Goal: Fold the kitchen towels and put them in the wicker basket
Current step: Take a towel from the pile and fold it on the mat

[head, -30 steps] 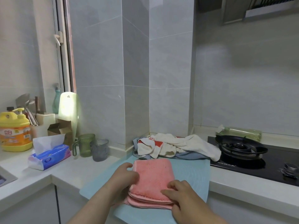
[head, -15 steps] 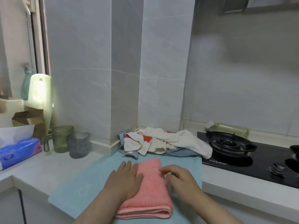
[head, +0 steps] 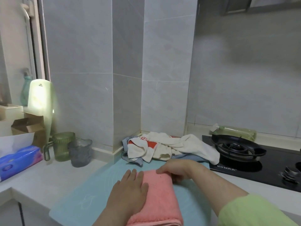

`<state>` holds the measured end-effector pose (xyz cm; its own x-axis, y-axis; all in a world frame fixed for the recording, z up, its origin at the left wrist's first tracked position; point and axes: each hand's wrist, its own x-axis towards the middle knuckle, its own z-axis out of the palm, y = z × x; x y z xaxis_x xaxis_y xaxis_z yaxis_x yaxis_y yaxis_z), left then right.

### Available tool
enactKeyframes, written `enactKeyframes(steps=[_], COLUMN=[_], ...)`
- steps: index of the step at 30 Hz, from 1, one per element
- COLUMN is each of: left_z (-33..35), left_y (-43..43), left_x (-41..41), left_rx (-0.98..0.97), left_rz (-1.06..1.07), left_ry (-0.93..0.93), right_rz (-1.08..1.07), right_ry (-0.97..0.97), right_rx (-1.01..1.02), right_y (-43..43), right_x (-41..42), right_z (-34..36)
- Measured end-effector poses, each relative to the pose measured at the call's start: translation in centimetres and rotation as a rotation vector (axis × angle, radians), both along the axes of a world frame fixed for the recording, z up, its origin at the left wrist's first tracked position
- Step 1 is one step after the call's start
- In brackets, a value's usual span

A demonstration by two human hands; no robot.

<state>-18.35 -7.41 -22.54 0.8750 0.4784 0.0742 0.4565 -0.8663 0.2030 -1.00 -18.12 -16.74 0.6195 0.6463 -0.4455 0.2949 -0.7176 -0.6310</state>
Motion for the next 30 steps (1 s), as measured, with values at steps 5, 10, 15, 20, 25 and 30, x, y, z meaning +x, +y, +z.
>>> enactKeyframes(steps=[5,10,15,20,25,30], left_z=[-0.2,-0.1,0.0,0.2,0.5,0.6], left_y=[0.2,0.1,0.6,1.6,0.9,0.3], left_x=[0.2,0.2,0.1,0.7,-0.1,-1.6], left_rx=[-0.033,-0.056,-0.121,-0.152,-0.173,-0.35], left_rz=[0.0,0.004,-0.016,-0.049,-0.04,0.035], left_ry=[0.011,0.001,0.01,0.072,-0.001,-0.286], right_rz=[0.116,0.0,0.194,0.24,-0.047,-0.256], right_ry=[-0.507,-0.495,-0.533,-0.56,-0.581,-0.356], right_rx=[-0.042,0.306,0.048,-0.052,0.107,0.177], right_y=[-0.5,-3.1,-6.0,-6.4,-6.3,-5.1], right_x=[-1.1,-4.2,-7.6,-7.6,-8.7,-10.8], right_z=[-1.0,-3.2,-4.4,-4.2,-3.5,-2.0])
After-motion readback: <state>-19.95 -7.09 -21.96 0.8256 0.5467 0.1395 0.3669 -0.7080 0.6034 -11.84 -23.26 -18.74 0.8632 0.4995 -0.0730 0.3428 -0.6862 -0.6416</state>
